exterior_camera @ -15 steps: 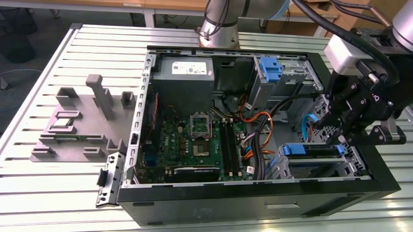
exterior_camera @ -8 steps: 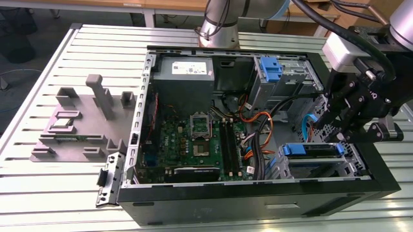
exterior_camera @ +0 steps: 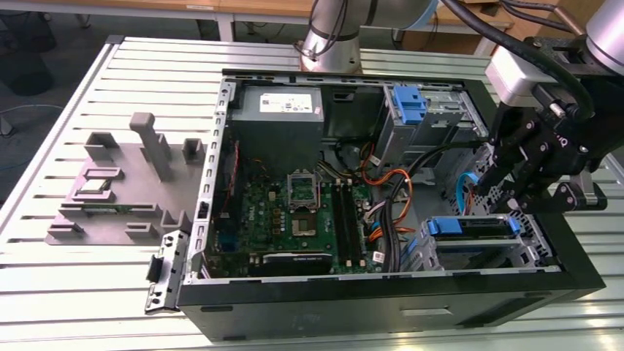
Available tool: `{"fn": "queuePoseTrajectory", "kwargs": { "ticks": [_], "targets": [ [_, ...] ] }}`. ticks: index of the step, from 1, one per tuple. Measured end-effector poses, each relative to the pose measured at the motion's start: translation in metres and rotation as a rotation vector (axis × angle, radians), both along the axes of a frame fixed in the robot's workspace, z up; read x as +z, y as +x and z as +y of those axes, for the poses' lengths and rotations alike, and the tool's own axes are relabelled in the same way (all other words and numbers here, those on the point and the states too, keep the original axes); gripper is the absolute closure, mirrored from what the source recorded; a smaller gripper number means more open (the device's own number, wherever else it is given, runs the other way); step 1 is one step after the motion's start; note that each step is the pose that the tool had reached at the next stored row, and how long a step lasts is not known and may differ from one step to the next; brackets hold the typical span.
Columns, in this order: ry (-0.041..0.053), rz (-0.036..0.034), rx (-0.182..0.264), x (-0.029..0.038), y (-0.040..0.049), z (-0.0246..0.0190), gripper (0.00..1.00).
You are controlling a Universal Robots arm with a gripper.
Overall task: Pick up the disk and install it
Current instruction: 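Insert the first disk wire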
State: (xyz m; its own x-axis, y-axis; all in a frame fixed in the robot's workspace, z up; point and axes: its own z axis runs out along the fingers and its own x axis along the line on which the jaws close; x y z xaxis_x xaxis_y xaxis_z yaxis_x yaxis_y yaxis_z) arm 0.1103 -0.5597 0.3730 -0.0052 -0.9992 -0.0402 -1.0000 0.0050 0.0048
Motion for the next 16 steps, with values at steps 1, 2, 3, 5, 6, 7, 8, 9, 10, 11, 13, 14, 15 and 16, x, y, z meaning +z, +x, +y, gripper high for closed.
{"fn": "queuePoseTrajectory", "kwargs": {
  "ticks": [1, 2, 3, 5, 6, 7, 8, 9, 10, 11, 13, 14, 15, 16],
  "targets": [
    [0.0, 0.0, 0.0, 0.0, 0.0, 0.0, 0.58],
    [0.0, 0.0, 0.0, 0.0, 0.0, 0.0, 0.58],
    [0.0, 0.0, 0.0, 0.0, 0.0, 0.0, 0.58],
    [0.0, 0.0, 0.0, 0.0, 0.0, 0.0001, 0.58],
    [0.0, 0.0, 0.0, 0.0, 0.0, 0.0001, 0.58],
    [0.0, 0.0, 0.0, 0.0, 0.0, 0.0001, 0.58],
    [-0.0001, 0.0001, 0.0, 0.0, 0.0, 0.0001, 0.58],
    [0.0, 0.0, 0.0, 0.0, 0.0, 0.0001, 0.58],
    [0.0, 0.0, 0.0, 0.0, 0.0, 0.0001, 0.58],
    [0.0, 0.0, 0.0, 0.0, 0.0, 0.0001, 0.58],
    [0.0, 0.0, 0.0, 0.0, 0.0, 0.0001, 0.58],
    [0.0, 0.0, 0.0, 0.0, 0.0, 0.0001, 0.58],
    [0.0, 0.0, 0.0, 0.0, 0.0, 0.0001, 0.58],
    [0.0, 0.0, 0.0, -0.0002, 0.0, 0.0134, 0.58]
  ]
}}
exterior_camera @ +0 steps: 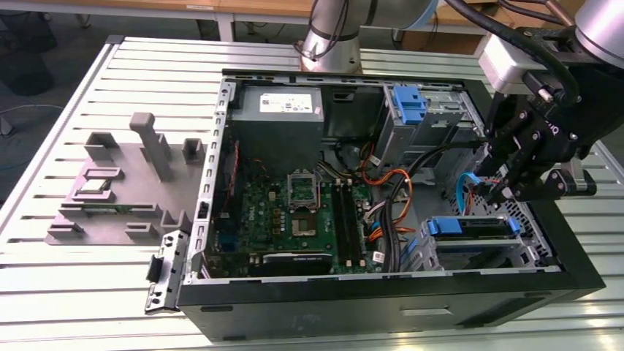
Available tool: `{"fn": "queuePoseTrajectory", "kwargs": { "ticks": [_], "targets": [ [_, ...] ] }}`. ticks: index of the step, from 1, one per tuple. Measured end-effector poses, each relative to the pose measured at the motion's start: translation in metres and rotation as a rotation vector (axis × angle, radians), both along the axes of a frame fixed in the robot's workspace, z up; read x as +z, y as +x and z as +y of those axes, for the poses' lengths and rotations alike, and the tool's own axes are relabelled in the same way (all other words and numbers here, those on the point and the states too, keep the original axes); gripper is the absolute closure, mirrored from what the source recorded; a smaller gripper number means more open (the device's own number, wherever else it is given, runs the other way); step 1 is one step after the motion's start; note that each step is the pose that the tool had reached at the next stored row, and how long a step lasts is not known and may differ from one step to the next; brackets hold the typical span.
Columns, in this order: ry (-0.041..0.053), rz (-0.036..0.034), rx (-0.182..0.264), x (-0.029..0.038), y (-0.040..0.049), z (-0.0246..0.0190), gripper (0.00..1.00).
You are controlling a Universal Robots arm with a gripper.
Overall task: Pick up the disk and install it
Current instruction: 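Insert the first disk wire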
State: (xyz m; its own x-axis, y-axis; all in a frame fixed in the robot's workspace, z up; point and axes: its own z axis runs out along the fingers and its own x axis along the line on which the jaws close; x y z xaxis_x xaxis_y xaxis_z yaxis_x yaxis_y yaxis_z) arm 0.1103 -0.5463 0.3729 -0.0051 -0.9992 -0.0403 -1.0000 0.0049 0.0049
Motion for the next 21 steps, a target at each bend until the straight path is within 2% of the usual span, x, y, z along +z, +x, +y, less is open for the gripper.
{"fn": "queuePoseTrajectory", "kwargs": {
  "ticks": [13, 21],
  "targets": [
    [0.0018, 0.0, 0.0, -0.0001, 0.0, 0.0, 0.58],
    [0.0024, 0.0, 0.0, -0.0002, 0.0, 0.0015, 0.58]
  ]
}}
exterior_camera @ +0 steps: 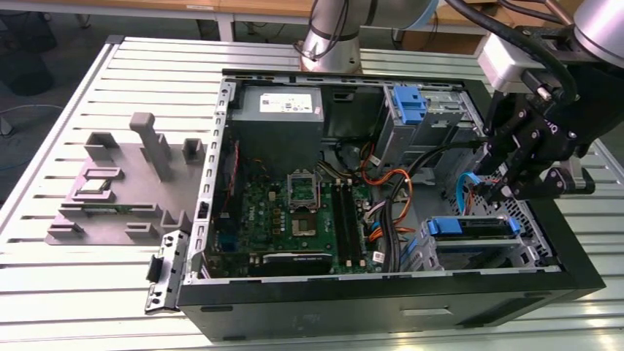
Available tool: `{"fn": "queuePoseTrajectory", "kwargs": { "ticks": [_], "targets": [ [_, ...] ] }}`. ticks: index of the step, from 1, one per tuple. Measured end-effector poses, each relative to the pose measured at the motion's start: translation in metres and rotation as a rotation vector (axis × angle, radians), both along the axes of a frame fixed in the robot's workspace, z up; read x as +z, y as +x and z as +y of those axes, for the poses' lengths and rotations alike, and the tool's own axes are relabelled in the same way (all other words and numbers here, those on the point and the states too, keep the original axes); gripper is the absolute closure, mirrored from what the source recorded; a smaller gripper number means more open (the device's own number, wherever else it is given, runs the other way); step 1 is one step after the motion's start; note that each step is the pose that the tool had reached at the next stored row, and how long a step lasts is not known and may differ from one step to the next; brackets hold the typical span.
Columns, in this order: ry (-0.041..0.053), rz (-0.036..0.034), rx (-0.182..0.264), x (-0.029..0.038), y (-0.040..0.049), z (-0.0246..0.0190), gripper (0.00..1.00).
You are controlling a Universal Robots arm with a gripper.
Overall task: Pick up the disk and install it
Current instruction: 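Insert the first disk wire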
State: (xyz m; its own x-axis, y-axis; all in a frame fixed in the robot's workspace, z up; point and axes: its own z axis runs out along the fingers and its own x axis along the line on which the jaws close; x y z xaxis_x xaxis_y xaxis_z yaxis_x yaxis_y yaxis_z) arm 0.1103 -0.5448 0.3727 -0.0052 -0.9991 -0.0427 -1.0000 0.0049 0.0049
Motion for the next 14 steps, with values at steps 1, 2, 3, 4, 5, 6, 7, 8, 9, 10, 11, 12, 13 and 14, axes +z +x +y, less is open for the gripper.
{"fn": "queuePoseTrajectory", "kwargs": {
  "ticks": [1, 2, 3, 4, 5, 6, 7, 8, 9, 10, 11, 12, 13, 14],
  "targets": [
    [0.0012, 0.0, 0.0, -0.0002, 0.0, 0.0001, 0.58],
    [0.0021, 0.0, 0.0, -0.0004, 0.0, 0.0007, 0.58],
    [0.0026, 0.0, 0.0, -0.0007, 0.0, 0.0015, 0.58],
    [0.0028, 0.0, 0.0, -0.0011, 0.0, 0.0018, 0.58],
    [0.003, 0.0, 0.0, -0.0017, 0.0, 0.002, 0.58],
    [0.003, 0.0, 0.0, -0.0022, 0.0001, 0.0022, 0.58],
    [0.0029, 0.0, 0.0, -0.0028, 0.0001, 0.0024, 0.58],
    [0.0027, 0.0, 0.0, -0.0034, 0.0002, 0.0025, 0.58],
    [0.0026, 0.0, 0.0, -0.0039, 0.0005, 0.0027, 0.58],
    [0.0027, 0.0, 0.0, -0.0041, 0.0009, 0.003, 0.58],
    [0.0028, 0.0, 0.0, -0.0042, 0.0014, 0.0032, 0.58],
    [0.0027, 0.0, 0.0, -0.0042, 0.0016, 0.0033, 0.58],
    [0.0027, 0.0, 0.0, -0.0042, 0.0017, 0.0033, 0.58],
    [0.0027, 0.0, 0.0, -0.0042, 0.0017, 0.0033, 0.58]
  ]
}}
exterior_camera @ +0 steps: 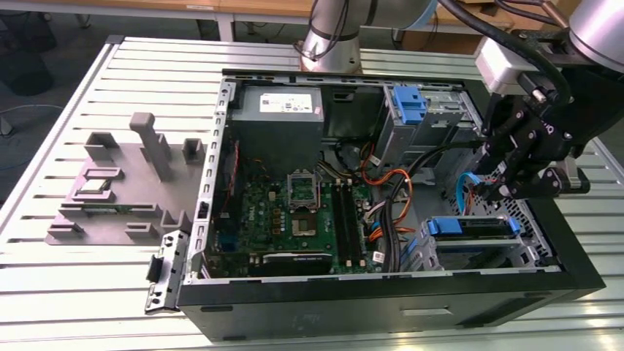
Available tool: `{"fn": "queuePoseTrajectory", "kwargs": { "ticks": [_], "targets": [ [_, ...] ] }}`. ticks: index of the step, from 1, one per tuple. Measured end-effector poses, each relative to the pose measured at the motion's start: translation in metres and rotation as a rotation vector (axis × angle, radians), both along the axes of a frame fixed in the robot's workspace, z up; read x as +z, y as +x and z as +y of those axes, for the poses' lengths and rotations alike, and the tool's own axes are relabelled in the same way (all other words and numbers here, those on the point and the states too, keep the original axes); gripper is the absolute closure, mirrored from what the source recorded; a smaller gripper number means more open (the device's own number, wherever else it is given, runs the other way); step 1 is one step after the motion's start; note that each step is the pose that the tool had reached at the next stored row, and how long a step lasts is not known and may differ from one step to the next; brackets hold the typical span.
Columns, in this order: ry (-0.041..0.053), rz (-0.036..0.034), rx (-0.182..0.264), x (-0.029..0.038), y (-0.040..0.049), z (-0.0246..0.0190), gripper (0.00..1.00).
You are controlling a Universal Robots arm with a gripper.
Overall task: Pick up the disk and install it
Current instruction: 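Insert the first disk wire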
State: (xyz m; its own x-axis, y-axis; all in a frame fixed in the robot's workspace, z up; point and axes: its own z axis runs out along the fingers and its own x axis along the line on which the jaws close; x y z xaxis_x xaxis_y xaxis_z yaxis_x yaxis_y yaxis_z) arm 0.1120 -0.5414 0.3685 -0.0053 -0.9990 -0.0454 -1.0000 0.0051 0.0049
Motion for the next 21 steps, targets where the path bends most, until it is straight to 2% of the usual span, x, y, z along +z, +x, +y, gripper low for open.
{"fn": "queuePoseTrajectory", "kwargs": {
  "ticks": [8, 14, 21],
  "targets": [
    [-0.0008, 0.0, 0.0, -0.0002, 0.0039, 0.0027, 0.58],
    [-0.0119, 0.0002, 0.0, -0.002, 0.0047, 0.0103, 0.58],
    [-0.0139, 0.0034, 0.0, -0.0027, 0.0078, 0.0097, 0.58]
  ]
}}
